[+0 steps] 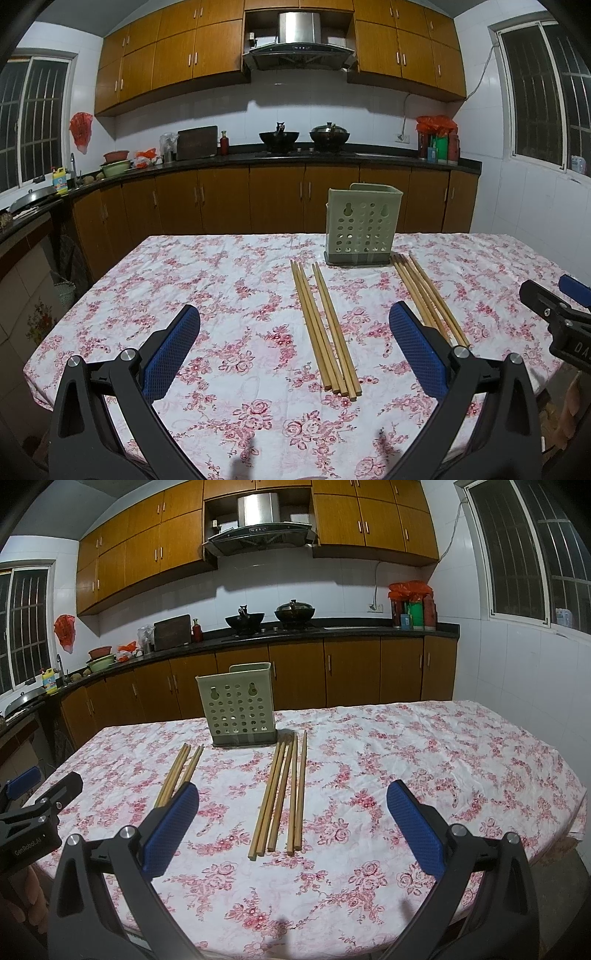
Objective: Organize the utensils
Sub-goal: 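Lower the left gripper onto a bamboo chopstick and close while the right gripper grasps another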
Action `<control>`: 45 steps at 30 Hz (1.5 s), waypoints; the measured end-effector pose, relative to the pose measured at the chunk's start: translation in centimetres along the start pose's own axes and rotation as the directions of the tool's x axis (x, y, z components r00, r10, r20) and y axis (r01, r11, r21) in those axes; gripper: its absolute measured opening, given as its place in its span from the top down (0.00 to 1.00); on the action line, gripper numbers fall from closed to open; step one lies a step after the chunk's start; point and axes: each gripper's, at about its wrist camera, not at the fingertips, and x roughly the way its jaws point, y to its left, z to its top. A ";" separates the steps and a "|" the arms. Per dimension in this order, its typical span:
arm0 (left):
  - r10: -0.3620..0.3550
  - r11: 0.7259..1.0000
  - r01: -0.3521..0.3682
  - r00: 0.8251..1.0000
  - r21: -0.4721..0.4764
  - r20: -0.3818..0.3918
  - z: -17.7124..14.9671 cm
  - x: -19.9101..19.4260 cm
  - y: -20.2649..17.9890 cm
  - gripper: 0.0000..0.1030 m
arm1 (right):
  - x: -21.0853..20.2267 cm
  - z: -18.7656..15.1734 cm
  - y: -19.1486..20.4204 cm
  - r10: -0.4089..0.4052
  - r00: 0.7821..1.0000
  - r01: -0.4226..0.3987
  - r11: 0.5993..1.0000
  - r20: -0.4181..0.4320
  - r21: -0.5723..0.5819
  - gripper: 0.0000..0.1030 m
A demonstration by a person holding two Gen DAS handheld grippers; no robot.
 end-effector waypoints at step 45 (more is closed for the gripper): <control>-0.149 0.988 0.112 0.861 -0.105 -0.487 -1.2 17.2 1.1 0.71 | 20.6 -0.2 -3.6 -0.032 0.885 0.064 0.996 -0.464 0.055 0.91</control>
